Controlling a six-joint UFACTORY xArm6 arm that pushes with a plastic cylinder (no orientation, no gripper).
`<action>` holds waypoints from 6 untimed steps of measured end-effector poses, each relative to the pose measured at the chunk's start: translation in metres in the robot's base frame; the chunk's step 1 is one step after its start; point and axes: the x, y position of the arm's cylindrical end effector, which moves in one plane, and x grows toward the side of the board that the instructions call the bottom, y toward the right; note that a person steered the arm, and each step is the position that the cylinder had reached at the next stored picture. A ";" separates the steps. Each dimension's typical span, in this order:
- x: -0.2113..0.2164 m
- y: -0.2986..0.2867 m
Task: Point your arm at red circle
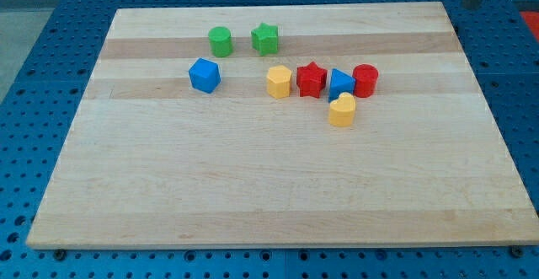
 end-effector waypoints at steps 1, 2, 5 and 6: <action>0.000 -0.002; 0.006 -0.033; 0.061 -0.156; 0.093 -0.165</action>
